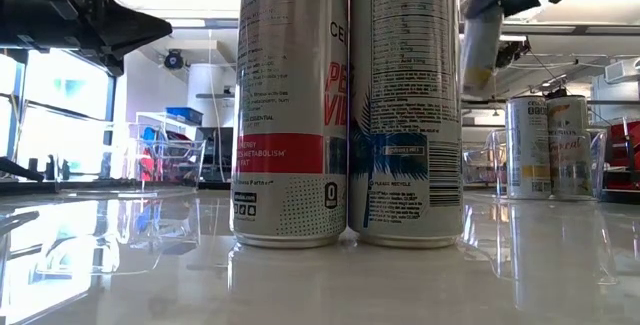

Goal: Sort soda cans
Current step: Put the yellow soda can into the top right transparent bin

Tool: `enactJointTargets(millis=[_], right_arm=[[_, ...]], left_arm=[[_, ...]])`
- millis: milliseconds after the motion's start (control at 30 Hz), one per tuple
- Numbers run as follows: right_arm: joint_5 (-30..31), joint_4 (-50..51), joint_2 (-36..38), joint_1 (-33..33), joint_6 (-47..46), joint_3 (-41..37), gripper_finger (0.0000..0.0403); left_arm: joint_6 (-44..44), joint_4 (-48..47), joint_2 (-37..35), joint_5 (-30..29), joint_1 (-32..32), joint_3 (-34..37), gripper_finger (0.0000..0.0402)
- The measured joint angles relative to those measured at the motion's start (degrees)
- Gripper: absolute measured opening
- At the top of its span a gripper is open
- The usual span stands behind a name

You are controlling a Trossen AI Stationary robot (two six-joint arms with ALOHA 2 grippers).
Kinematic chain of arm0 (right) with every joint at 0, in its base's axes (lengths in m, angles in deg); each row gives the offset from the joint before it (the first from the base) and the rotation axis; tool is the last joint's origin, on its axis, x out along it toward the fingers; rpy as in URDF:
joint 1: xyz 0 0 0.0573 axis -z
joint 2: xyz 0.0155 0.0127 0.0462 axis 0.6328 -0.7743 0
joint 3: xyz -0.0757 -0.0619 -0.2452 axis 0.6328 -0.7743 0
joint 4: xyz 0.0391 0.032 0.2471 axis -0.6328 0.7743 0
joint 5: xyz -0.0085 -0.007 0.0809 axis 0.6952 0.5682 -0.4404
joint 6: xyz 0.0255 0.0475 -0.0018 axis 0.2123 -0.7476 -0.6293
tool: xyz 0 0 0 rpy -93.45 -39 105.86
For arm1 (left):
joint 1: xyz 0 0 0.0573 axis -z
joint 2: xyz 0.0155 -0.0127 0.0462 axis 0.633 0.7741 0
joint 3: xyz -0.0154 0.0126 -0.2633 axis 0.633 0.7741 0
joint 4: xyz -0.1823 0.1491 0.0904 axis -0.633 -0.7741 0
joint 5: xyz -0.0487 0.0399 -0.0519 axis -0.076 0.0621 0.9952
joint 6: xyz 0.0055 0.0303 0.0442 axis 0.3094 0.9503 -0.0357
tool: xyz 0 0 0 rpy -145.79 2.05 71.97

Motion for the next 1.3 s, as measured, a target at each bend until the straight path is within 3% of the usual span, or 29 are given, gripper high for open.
enactJointTargets(millis=[267,467,767,1300], right_arm=[[-11.6,0.9,-1.8,20.8,5.4,0.0,0.0238],[-16.2,8.7,-6.2,29.1,0.4,0.0,0.0238],[-17.3,16.4,-8.9,32.8,-5.2,-0.4,0.0238],[-18.0,5.9,-5.0,34.4,-11.2,-15.8,0.0238]], left_arm=[[0.4,0.0,0.0,0.0,0.0,0.0,0.0000],[0.4,0.0,0.0,0.0,0.0,0.0,0.0000],[0.4,-0.1,0.0,0.1,0.0,0.0,0.0000],[0.3,0.0,0.0,1.9,0.0,0.0,0.0000]])
